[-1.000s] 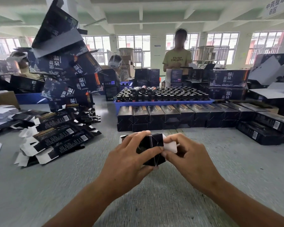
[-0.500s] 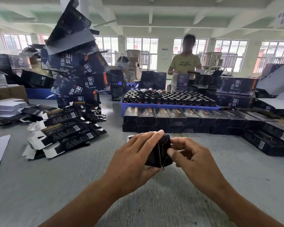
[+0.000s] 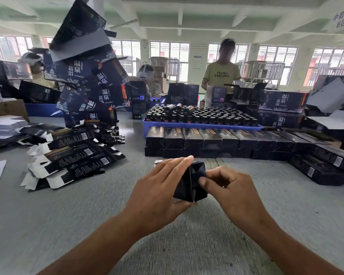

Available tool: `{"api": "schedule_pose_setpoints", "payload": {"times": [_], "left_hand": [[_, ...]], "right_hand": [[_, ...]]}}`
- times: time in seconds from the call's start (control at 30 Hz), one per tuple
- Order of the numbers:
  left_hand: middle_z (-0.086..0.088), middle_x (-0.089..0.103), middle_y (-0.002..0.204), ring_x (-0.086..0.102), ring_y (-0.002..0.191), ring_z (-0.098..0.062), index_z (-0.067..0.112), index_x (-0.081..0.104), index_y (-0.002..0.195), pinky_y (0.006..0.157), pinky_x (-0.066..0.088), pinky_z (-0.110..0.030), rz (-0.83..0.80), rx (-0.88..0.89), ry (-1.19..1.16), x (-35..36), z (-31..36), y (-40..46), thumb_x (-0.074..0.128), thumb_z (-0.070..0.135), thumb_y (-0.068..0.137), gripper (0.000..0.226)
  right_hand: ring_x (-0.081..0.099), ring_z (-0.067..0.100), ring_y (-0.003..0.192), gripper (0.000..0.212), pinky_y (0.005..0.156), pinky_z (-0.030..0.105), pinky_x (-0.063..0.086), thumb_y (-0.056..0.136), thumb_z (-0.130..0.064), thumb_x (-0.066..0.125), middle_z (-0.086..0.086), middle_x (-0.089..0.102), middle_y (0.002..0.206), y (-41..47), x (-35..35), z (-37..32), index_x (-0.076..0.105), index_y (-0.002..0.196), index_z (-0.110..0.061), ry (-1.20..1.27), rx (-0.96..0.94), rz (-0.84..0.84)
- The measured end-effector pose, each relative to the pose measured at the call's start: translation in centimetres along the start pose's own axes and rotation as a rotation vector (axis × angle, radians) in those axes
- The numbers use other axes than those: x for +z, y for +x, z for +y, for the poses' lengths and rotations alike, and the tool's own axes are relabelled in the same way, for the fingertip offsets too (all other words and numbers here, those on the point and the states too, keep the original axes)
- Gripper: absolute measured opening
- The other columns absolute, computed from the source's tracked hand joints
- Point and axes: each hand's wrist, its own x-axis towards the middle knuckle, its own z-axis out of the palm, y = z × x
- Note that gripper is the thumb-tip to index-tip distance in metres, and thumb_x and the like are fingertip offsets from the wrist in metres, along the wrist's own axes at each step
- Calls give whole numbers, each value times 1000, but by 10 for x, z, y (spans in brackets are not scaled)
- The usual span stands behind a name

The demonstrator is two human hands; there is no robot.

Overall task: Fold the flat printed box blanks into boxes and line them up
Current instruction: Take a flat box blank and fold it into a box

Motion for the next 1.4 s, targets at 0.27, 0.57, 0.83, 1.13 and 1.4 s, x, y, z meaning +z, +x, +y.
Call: {"api": "schedule_pose_setpoints", "payload": {"times": [0.27, 0.57, 0.83, 1.13, 1.4], "left_hand": [[8, 49, 144, 45, 129, -11, 22, 30, 153, 95, 46, -25, 14, -5, -4, 1, -2, 0, 72, 55, 73, 96], [6, 23, 165, 16, 153, -14, 21, 21, 158, 119, 31, -40, -56, 145, -1, 7, -1, 0, 66, 31, 86, 86], [8, 34, 156, 32, 140, -2, 30, 30, 154, 110, 35, -32, 199, -511, -393, -4, -6, 7, 54, 41, 98, 62], [10, 73, 111, 71, 101, -11, 37, 47, 140, 82, 61, -32, 139, -660, -1023, -12, -9, 10, 76, 42, 78, 69], [14, 72, 107, 70, 95, -9, 51, 52, 108, 79, 61, -33, 82, -570, -973, -11, 0, 11, 86, 45, 65, 55]], "right_hand": [[70, 2, 75, 9, 64, 13, 52, 87, -20, 76, -16, 75, 84, 3, -8, -1, 73, 92, -28, 70, 13, -91], [70, 0, 94, 56, 71, 19, 58, 84, -47, 74, -12, 67, 111, 0, 1, 2, 51, 135, -42, 68, 62, -140], [74, 15, 89, 56, 72, 26, 58, 57, -18, 73, -2, 76, 95, 10, -7, 11, 63, 112, -24, 379, 281, -197], [69, -2, 101, 48, 75, 13, 55, 76, -39, 83, -22, 72, 107, 4, -3, 5, 60, 118, -32, 257, 206, -227], [68, 3, 109, 43, 81, 13, 55, 73, -39, 77, -15, 72, 118, 7, -9, 1, 62, 113, -34, 367, 72, -95]]}}
